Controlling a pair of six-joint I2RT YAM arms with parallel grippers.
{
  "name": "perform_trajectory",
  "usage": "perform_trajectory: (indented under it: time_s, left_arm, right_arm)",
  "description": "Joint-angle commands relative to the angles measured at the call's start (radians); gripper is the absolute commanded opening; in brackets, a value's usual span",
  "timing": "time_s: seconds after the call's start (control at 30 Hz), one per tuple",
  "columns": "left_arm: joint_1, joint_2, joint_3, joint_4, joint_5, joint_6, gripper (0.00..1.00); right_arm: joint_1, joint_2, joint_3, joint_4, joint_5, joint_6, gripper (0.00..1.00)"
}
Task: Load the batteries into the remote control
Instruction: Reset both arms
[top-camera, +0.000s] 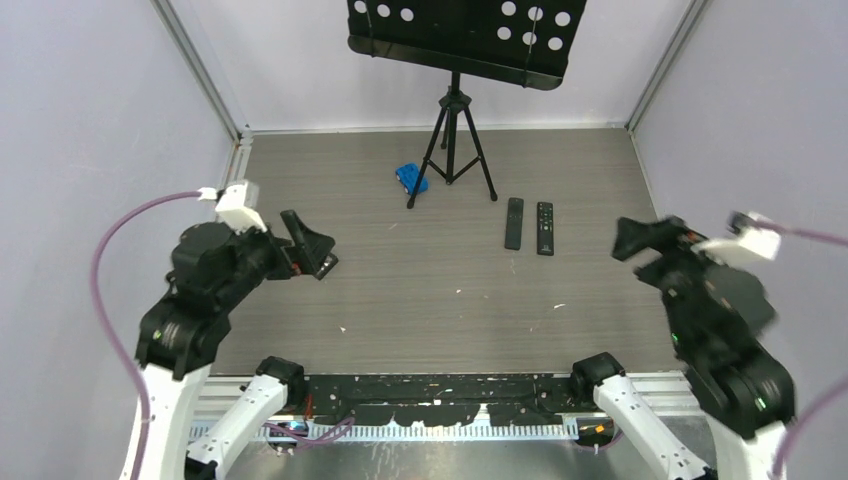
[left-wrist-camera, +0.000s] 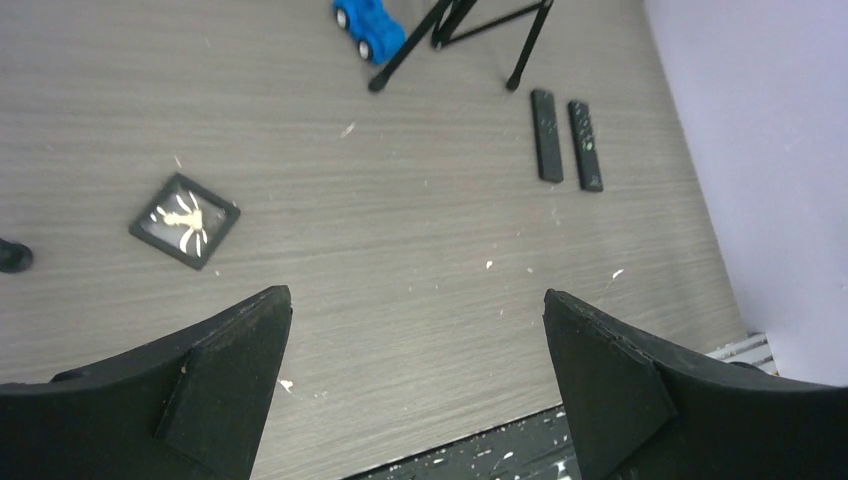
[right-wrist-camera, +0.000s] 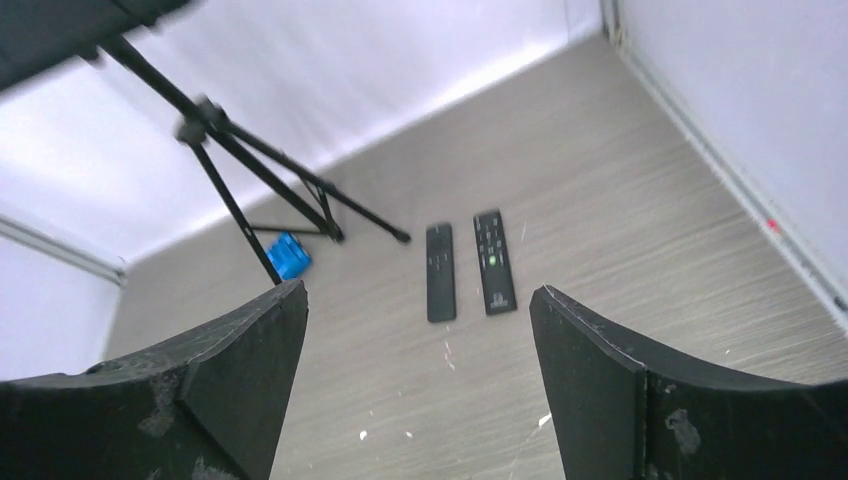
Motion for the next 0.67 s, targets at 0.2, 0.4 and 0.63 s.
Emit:
perform_trajectory:
  time_s: [0.2,0.4,0.63]
  left_arm:
    - [-0.002,-0.091,0.238,-0.224,-0.115,0.148,1.00]
    - [-0.002,-0.117,0.310,-0.263,-0.169,0.175,1.00]
    - [-0.002,-0.142,0.305,-0.250,-0.188,0.156,1.00]
  right_arm:
    - [0.001,-0.254,0.143,-0.131,0.165,-0.047,0.88]
    - [0.002,-0.287,0.182,-0.139,0.188,-0.023,0.89]
    - [0.002,-0.282,0.200,-0.135,0.191,-0.010,0.90]
